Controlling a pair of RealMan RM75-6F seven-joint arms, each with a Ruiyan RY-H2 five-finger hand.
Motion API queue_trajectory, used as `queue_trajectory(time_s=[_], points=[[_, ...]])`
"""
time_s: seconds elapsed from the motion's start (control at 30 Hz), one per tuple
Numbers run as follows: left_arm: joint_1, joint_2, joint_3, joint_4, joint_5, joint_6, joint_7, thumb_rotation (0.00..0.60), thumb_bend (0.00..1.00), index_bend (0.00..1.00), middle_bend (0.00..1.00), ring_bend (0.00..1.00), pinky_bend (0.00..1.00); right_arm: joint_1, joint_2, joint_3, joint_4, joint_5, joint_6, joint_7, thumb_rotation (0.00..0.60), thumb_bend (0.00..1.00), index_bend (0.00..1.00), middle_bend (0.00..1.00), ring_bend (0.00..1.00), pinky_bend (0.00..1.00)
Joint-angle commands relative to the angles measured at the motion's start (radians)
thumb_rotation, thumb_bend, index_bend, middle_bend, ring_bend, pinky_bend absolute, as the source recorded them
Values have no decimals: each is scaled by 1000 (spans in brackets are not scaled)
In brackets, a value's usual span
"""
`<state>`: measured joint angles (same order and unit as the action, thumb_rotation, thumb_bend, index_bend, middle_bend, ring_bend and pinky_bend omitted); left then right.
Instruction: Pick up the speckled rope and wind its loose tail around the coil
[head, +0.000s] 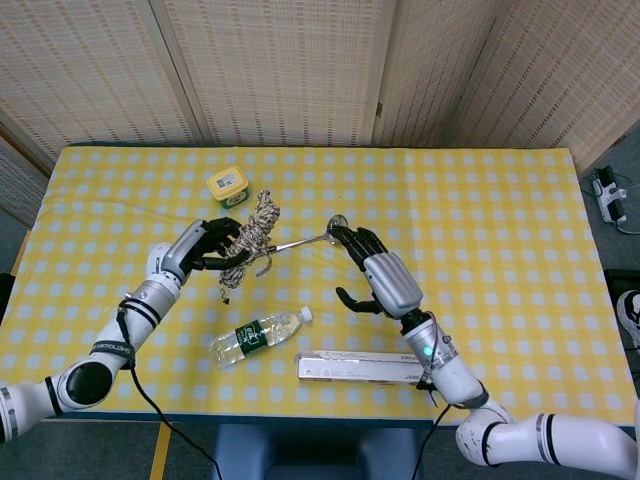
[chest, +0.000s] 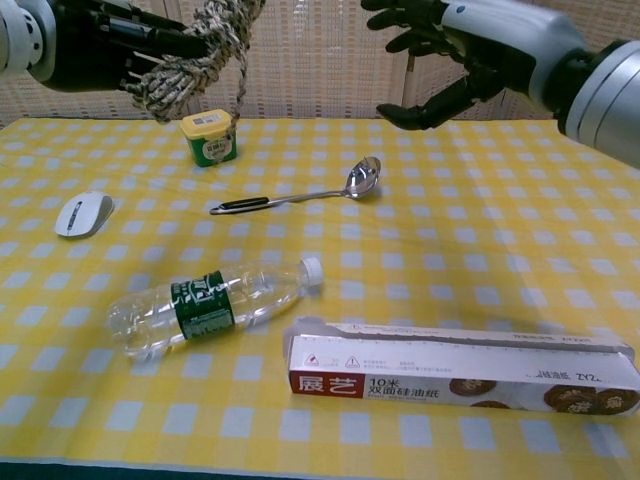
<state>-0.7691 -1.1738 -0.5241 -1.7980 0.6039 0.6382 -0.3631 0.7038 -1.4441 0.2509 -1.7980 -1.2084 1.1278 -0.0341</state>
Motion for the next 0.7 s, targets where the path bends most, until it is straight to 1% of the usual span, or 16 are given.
queue_trajectory(time_s=[0.03,0.17,0.3,0.43,0.6,0.7], points=[[5,1,24,3,31,30,20,600,518,595,609,567,590,-19,25,-12,-10,-8,11,-14,600,361,0,0,61,37],[9,-5,54,12,71,73,49,600,518,596,609,566,590,-61,71,-39,-16,-26,48,-46,600,350,0,6,61,38],[20,-7,80,15,116,106,68,600,518,596,609,566,590,-120,126,-82,-12,-57,105,-95,600,350,8,64,94,49],[32,-15,100,22,159,146,84,600,518,596,609,566,590,-185,178,-132,-14,-82,156,-120,600,364,73,117,138,66],[46,-40,132,33,224,230,134,600,518,596,609,566,589,-282,239,-185,-10,-113,232,-94,600,365,80,122,147,72],[53,-48,141,33,243,248,137,600,518,596,609,566,588,-331,257,-205,4,-139,277,-54,600,364,80,119,137,72]])
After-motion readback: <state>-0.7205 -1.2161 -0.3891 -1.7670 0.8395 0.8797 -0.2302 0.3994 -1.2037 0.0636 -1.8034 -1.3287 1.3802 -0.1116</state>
